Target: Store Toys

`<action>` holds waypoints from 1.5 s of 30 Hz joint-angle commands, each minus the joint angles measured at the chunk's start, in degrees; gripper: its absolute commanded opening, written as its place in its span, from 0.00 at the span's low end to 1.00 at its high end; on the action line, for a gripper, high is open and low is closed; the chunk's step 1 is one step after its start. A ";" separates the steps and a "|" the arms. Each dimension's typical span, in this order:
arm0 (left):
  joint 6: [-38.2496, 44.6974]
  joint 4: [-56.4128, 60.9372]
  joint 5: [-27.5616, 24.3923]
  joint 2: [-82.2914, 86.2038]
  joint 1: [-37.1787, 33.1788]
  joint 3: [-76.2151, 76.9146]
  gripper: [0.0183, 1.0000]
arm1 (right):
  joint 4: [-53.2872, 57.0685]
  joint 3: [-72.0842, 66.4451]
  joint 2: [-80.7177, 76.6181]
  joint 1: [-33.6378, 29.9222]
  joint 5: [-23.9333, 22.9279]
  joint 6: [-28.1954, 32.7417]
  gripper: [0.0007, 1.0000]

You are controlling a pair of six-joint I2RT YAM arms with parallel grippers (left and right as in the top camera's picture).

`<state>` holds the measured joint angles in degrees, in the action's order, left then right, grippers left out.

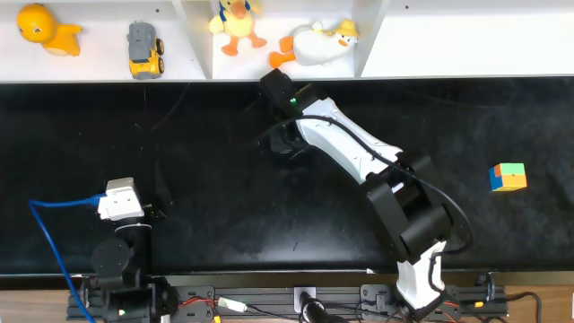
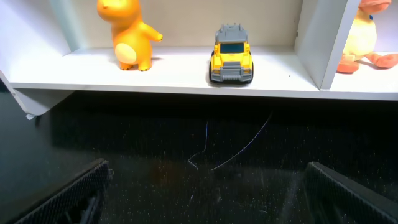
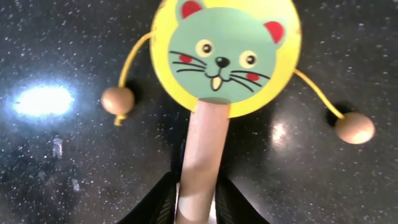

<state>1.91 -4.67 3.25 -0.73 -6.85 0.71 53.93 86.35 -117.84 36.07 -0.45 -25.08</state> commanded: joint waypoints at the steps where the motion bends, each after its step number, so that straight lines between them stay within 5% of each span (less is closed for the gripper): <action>1: 1.07 0.13 -0.15 0.57 -0.17 -0.26 1.00 | -0.24 1.14 -1.05 0.02 -1.11 0.00 0.14; 5: 1.07 0.13 -0.15 0.57 -0.17 -0.26 1.00 | -0.20 1.14 -1.62 -0.11 -1.07 0.00 0.04; 25: 1.07 0.13 -0.15 0.57 -0.17 -0.26 1.00 | 15.12 8.37 5.66 -0.09 1.97 2.36 0.05; 32: 1.07 0.13 -0.15 0.57 -0.17 -0.26 1.00 | 22.73 8.35 14.67 -0.79 -2.43 1.42 0.05; 45: 1.07 0.13 -0.15 0.57 -0.15 -0.26 1.00 | 30.21 8.24 20.46 -17.77 -5.68 5.05 0.05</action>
<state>1.91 -4.67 3.25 -0.73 -6.85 0.71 84.05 93.54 -99.33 21.78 -3.88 -22.13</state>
